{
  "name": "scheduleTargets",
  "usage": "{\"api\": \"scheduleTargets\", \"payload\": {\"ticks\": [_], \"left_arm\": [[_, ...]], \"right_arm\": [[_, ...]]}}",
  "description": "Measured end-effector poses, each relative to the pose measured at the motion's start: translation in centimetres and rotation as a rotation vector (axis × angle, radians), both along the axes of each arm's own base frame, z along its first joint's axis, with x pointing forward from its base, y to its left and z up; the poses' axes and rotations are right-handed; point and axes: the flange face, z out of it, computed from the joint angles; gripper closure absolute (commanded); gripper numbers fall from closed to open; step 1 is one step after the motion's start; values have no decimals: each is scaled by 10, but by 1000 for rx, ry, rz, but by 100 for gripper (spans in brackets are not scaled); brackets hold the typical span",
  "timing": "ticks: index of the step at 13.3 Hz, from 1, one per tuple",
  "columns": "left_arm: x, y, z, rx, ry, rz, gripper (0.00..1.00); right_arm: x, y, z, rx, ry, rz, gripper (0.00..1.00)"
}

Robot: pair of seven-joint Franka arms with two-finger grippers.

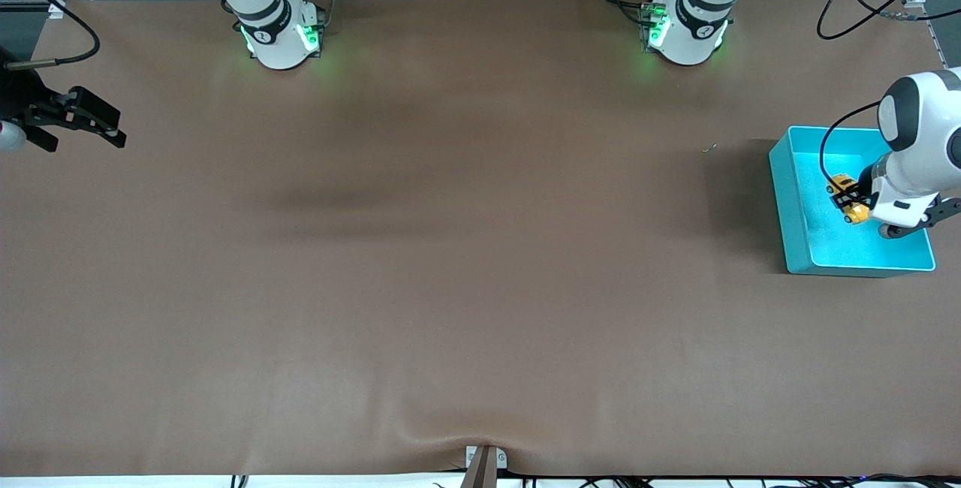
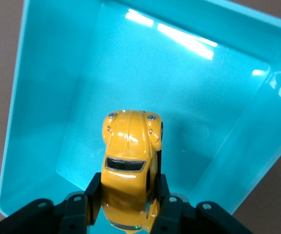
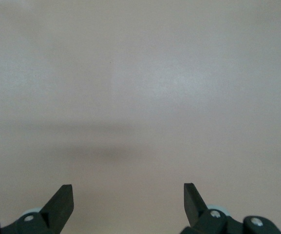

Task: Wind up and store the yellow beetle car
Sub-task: 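Lower the car into the teal box and open the left gripper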

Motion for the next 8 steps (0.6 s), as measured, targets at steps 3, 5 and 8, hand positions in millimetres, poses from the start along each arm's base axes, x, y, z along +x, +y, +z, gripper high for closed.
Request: {"api": "scheduleTargets", "payload": {"ticks": [3, 5, 8], "left_arm": [[-1, 11, -16, -21, 18, -88, 100], [-4, 26, -29, -19, 28, -142, 100], [-8, 40, -40, -26, 24, -152, 100]], "right_arm": [[0, 0, 0, 0, 1, 0, 0], [0, 0, 0, 0, 1, -1, 0], [0, -1, 0, 0, 1, -1, 0]]}}
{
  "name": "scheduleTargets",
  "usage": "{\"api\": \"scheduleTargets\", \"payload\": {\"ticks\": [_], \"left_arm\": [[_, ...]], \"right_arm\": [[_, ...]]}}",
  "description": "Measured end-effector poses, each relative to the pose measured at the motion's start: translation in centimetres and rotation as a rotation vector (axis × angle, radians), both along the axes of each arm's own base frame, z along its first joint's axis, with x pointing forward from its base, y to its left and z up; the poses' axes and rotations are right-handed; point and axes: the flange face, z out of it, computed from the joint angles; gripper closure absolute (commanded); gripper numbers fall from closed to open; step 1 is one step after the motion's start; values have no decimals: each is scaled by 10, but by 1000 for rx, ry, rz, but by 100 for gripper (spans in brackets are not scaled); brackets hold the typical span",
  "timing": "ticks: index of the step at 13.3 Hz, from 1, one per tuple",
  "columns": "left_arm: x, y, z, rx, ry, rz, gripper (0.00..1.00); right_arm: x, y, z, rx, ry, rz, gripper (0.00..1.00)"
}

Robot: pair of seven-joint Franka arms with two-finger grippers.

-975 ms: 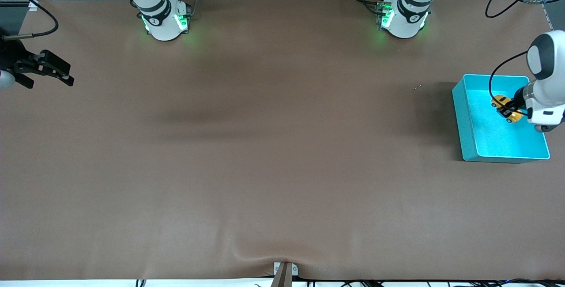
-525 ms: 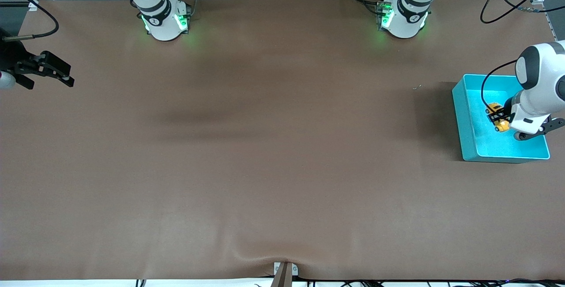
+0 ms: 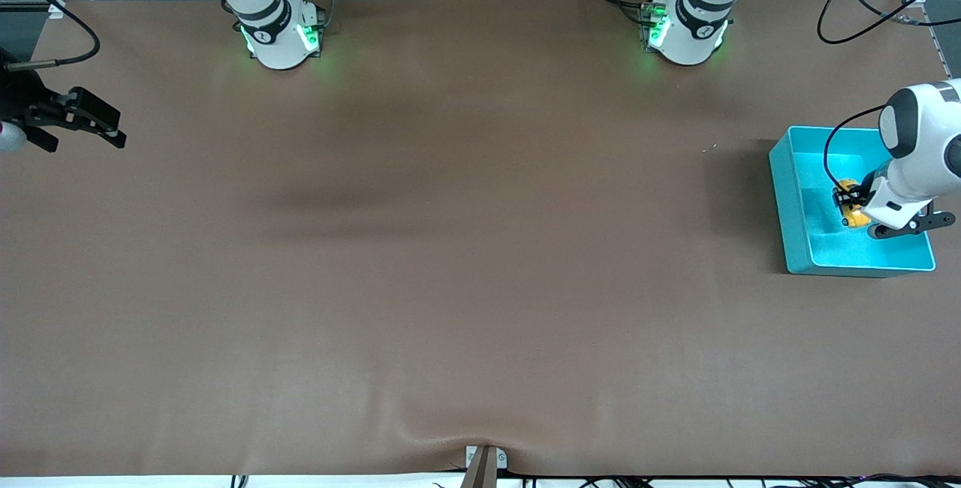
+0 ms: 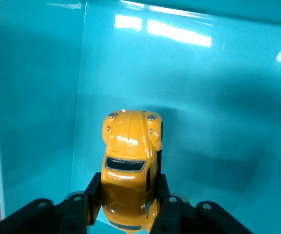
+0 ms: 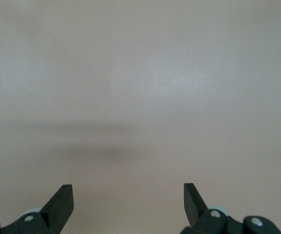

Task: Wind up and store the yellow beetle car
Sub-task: 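Lower the car into the teal box and open the left gripper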

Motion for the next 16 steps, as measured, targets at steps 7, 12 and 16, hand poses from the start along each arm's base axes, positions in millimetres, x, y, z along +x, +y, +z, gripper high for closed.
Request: {"api": "scheduleTargets", "payload": {"ticks": [7, 12, 16], "left_arm": [[0, -3, -28, -15, 12, -28, 92], [0, -3, -38, -25, 17, -28, 48], [5, -2, -37, -22, 5, -27, 17]], "right_arm": [[0, 0, 0, 0, 0, -1, 0], [0, -1, 0, 0, 0, -1, 0], [0, -1, 0, 0, 1, -1, 0]]}}
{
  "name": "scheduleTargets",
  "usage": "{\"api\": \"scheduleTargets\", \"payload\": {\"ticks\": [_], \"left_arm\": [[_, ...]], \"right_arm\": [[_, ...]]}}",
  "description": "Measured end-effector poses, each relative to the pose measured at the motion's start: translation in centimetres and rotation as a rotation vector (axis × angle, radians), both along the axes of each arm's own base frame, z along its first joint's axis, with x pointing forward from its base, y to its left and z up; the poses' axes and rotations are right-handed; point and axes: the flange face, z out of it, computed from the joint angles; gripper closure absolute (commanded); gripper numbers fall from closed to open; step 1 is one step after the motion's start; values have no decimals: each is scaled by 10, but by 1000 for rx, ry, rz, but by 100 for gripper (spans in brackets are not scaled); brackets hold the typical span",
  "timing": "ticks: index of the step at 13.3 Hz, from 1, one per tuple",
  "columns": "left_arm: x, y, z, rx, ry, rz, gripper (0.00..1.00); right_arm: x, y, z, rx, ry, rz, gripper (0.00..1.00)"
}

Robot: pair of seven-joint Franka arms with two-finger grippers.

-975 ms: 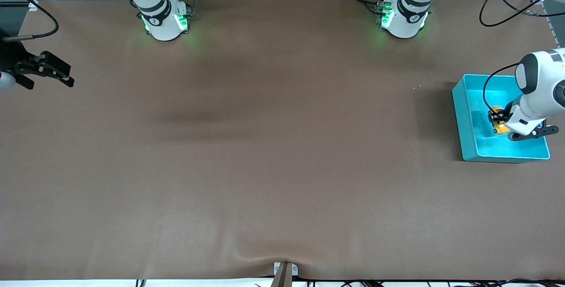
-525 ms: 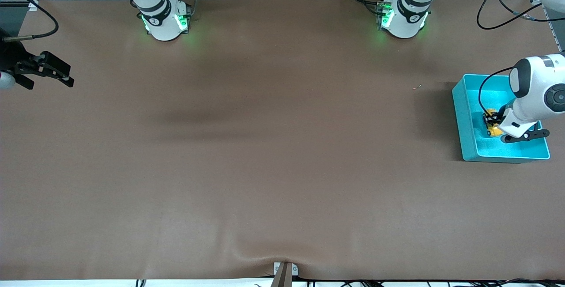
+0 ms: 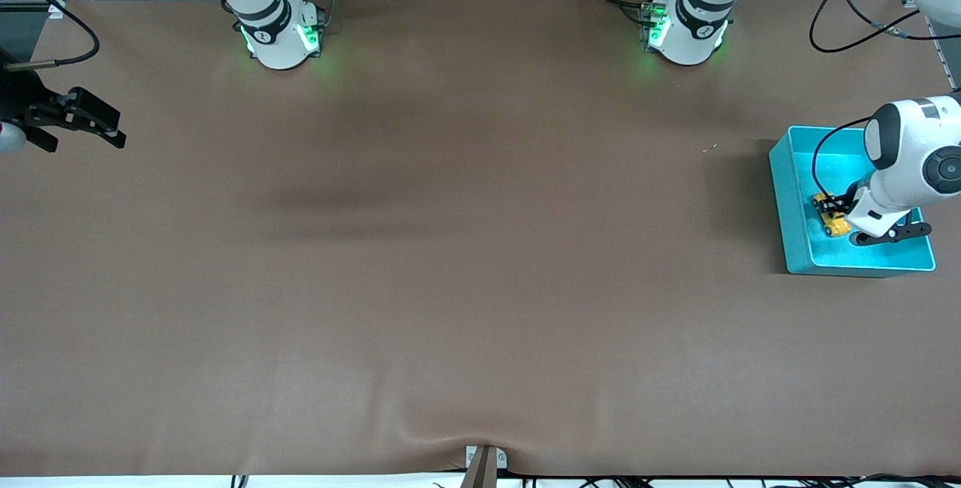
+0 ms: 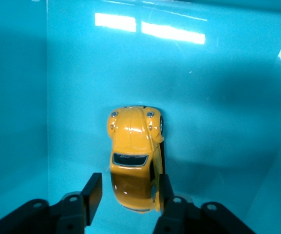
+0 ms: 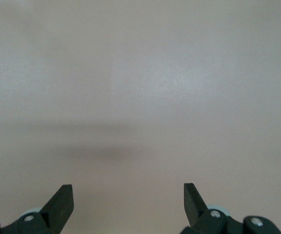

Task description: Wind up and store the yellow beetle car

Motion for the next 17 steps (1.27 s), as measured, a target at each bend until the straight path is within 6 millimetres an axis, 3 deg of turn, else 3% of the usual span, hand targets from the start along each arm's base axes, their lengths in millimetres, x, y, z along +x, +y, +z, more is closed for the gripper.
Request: {"api": "scheduleTargets", "payload": {"ticks": [1, 2, 6, 10, 13, 17], "left_arm": [[2, 1, 2, 2, -6, 0, 5], [5, 2, 5, 5, -14, 1, 0], [27, 10, 32, 31, -79, 0, 0], [41, 8, 91, 78, -143, -7, 0], [47, -27, 151, 99, -123, -8, 0], [63, -99, 259, -3, -92, 47, 0]], "right_arm": [[0, 0, 0, 0, 0, 0, 0], [0, 0, 0, 0, 0, 0, 0], [0, 0, 0, 0, 0, 0, 0], [0, 0, -1, 0, 1, 0, 0], [0, 0, -1, 0, -1, 0, 0], [1, 0, 0, 0, -5, 1, 0]]}}
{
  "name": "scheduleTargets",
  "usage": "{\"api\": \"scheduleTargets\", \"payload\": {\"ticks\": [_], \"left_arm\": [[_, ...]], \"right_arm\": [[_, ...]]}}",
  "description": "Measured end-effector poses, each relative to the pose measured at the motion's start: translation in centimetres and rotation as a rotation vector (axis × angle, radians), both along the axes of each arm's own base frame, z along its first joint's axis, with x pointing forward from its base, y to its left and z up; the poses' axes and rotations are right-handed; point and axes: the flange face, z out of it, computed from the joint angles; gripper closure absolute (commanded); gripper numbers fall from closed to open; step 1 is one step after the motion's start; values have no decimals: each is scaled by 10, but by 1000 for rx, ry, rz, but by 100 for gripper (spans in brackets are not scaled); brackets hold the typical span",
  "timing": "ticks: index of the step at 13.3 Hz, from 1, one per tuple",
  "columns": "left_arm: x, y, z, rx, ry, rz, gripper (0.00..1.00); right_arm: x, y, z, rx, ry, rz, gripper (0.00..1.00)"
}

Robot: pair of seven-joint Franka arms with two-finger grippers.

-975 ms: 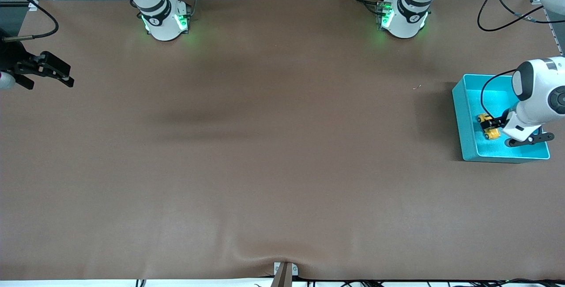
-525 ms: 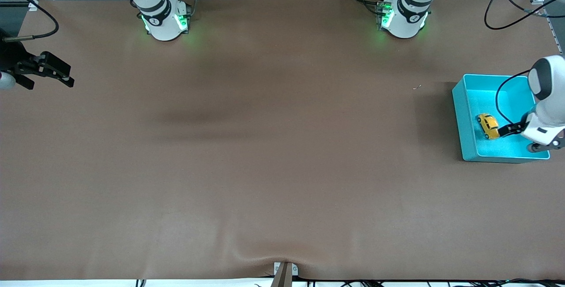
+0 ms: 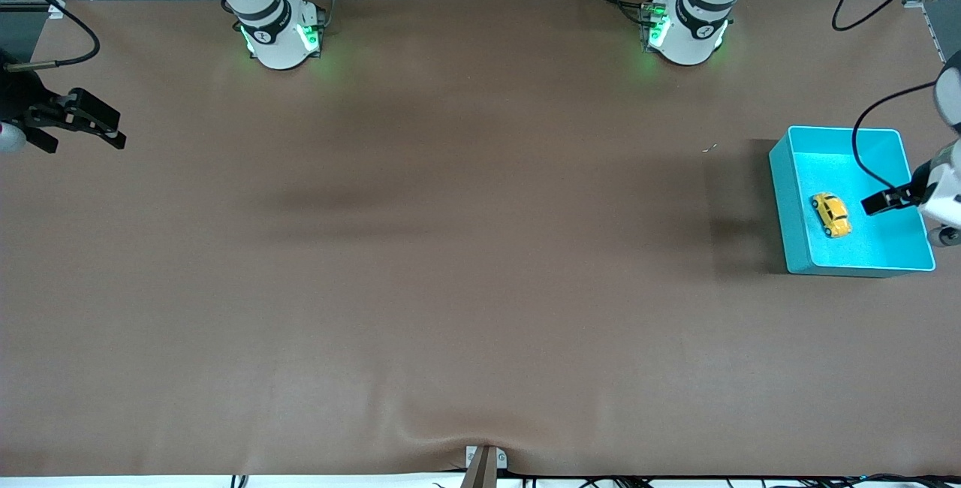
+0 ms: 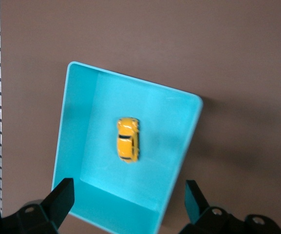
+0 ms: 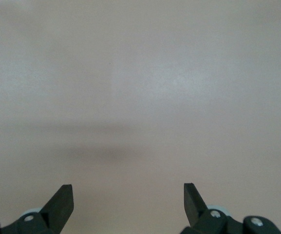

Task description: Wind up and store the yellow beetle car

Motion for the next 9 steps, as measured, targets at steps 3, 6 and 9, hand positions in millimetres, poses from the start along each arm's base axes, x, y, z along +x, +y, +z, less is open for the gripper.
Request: {"api": "scheduleTargets", "payload": {"ticks": [3, 6, 9], "left_arm": [[5, -58, 66, -68, -25, -42, 0], [-3, -108, 108, -156, -80, -83, 0], [-19, -161, 127, -160, -62, -153, 0]], "right_arm": [[0, 0, 0, 0, 0, 0, 0], [0, 0, -1, 0, 1, 1, 0], [1, 1, -1, 0, 1, 1, 0]]}}
